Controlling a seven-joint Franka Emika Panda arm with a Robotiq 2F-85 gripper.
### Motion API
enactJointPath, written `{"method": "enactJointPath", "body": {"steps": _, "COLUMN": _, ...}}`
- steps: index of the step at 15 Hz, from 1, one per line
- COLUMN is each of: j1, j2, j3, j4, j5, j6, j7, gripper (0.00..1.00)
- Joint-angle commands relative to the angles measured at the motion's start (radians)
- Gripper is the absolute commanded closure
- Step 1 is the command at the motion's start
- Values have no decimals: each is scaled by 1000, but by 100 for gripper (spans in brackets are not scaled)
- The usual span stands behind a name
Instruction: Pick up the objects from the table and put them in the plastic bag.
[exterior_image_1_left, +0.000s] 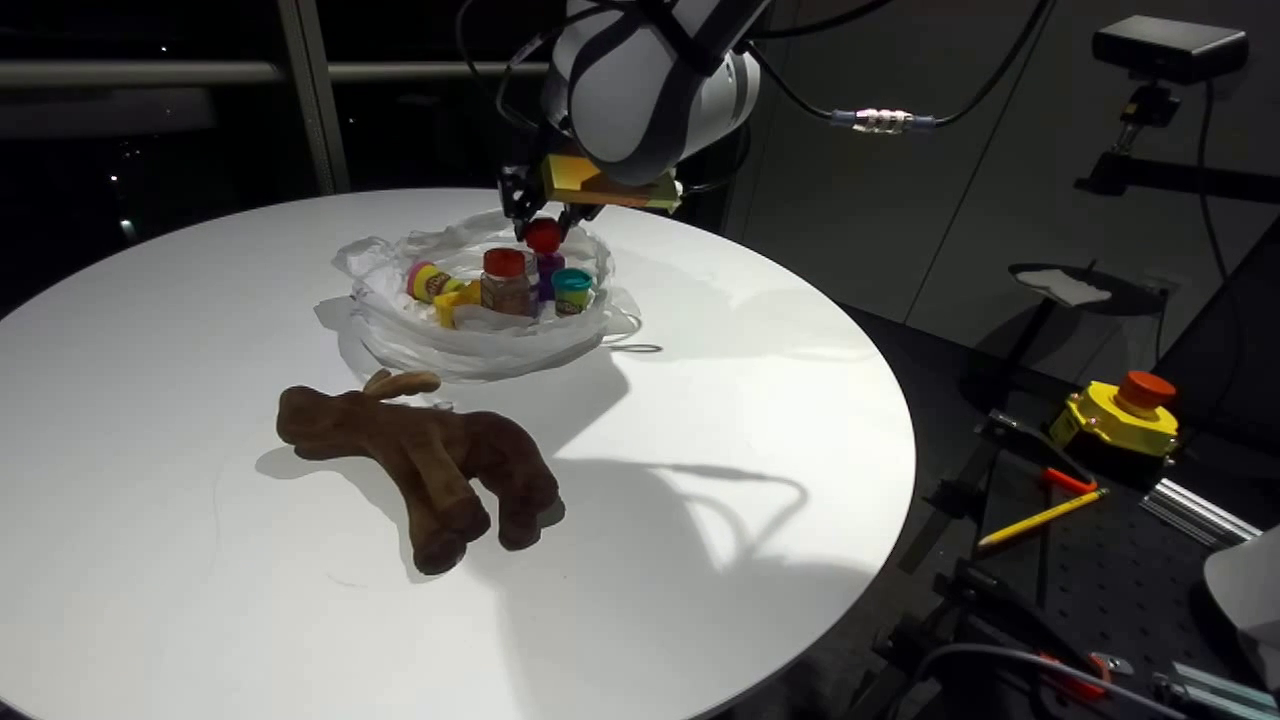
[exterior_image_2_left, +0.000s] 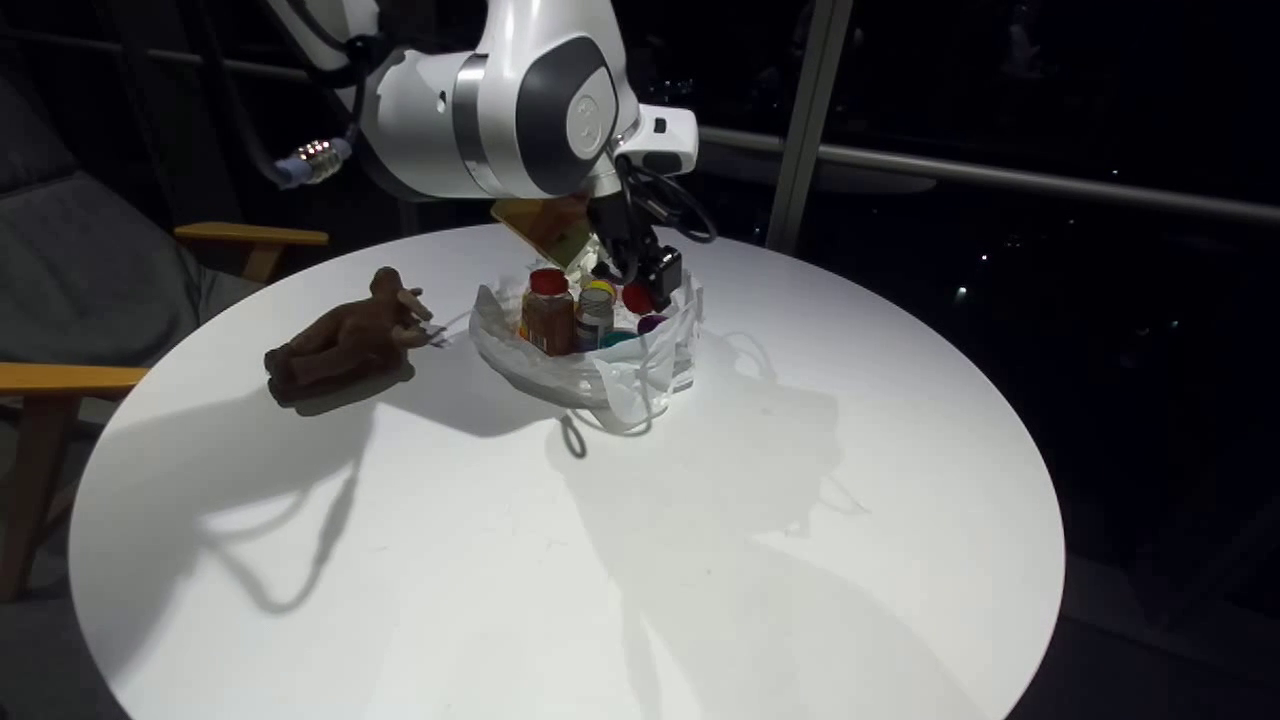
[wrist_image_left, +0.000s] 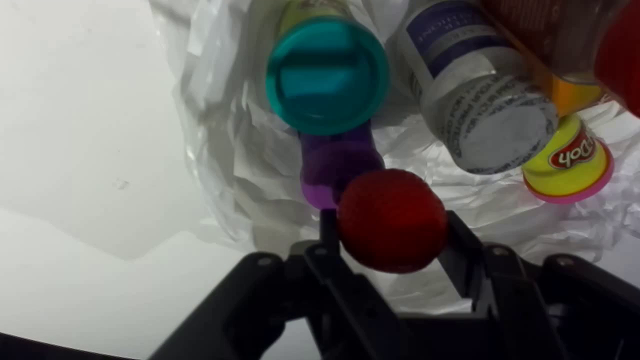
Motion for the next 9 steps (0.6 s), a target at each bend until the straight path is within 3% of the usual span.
{"method": "enactJointPath", "body": {"steps": 1, "j1": 27, "j2": 18, "j3": -31, "j4": 38, "j5": 17, "j6": -12, "j7": 6, "gripper": 21}}
{"method": "enactJointPath", "body": {"steps": 3, "j1": 26, "j2": -5, "j3": -27, "j4": 32, "j5": 21, "j6": -10, "j7": 3, "gripper": 4}}
{"method": "enactJointPath", "body": {"steps": 4, "j1": 8, "j2": -33, "j3": -22, "j4": 13, "j5": 26, "j6": 3, "j7": -5, "gripper": 0}}
{"method": "enactJointPath", "body": {"steps": 9, "j1": 26, "j2": -146, "j3": -44, "j4": -2, "j5": 29, "j6": -81, "j7": 10, "gripper": 0}}
